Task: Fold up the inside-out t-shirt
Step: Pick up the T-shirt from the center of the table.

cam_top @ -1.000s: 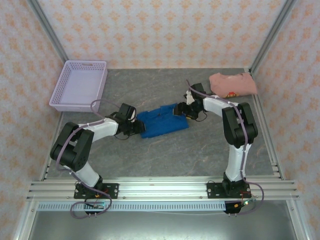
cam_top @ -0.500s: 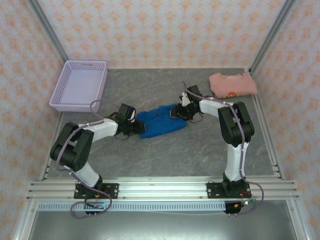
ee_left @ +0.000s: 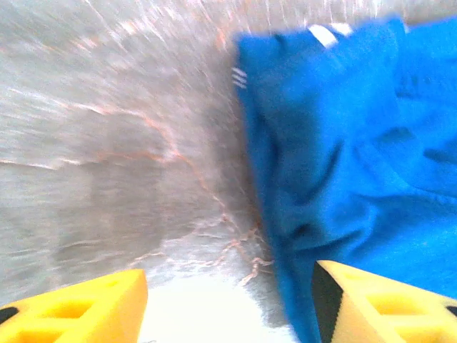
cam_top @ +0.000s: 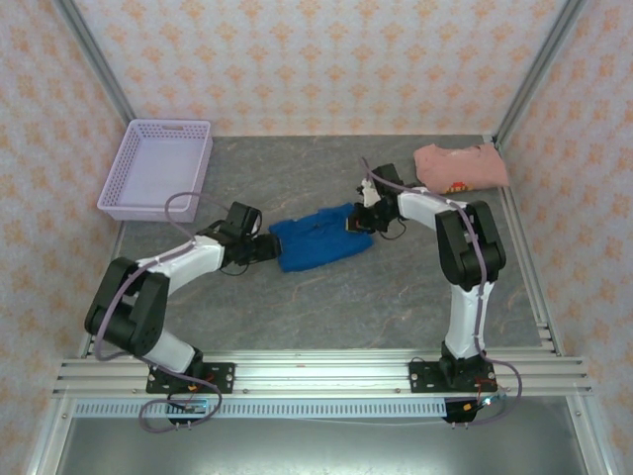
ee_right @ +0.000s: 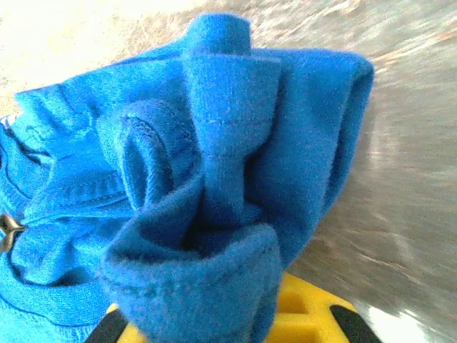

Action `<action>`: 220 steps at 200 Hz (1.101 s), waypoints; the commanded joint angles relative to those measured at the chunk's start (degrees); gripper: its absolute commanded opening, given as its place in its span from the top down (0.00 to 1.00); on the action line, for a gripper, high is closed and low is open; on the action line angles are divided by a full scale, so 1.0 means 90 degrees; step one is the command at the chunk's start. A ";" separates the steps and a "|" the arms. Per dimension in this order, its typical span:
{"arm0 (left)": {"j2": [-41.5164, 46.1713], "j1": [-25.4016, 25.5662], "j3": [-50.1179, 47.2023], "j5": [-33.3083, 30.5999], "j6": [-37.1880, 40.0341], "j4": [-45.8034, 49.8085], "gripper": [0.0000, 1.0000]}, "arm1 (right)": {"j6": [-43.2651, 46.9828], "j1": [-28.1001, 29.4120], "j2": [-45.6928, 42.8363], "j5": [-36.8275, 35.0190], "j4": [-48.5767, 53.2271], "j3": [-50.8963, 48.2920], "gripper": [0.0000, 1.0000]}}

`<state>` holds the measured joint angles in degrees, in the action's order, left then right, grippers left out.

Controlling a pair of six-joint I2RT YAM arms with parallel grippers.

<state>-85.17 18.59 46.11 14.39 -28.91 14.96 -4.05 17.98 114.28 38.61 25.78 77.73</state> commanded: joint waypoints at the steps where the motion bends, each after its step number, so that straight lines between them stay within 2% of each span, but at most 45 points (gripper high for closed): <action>1: 0.0553 -0.0059 0.0317 -0.0917 0.0276 0.0718 0.35 | 0.1085 -0.0205 -0.0807 -0.1140 0.0930 0.0543 1.00; 22: 0.0864 -0.0054 0.0518 -0.1136 0.0331 0.1080 0.34 | 0.1647 -0.0365 -0.1016 -0.1964 0.1413 0.1077 1.00; 55: 0.1157 -0.0054 0.0738 -0.1119 0.0350 0.1361 0.33 | 0.2512 -0.0526 -0.0817 -0.3405 0.2103 0.2248 1.00; 104: 0.1306 -0.0054 0.0858 -0.1142 0.0419 0.1578 0.33 | 0.3170 -0.1075 0.0036 -0.4280 0.2765 0.4170 1.00; 148: 0.1294 -0.0054 0.0863 -0.1150 0.0437 0.1591 0.33 | 0.3322 -0.1616 0.0691 -0.4230 0.3097 0.5564 1.00; 220: 0.1101 -0.0057 0.0927 -0.1140 0.0464 0.1591 0.33 | 0.2761 -0.2356 0.1227 -0.2848 0.3297 0.6859 1.00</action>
<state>-74.63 18.33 52.75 5.67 -25.50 27.77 23.46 -1.52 125.12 7.66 54.33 135.63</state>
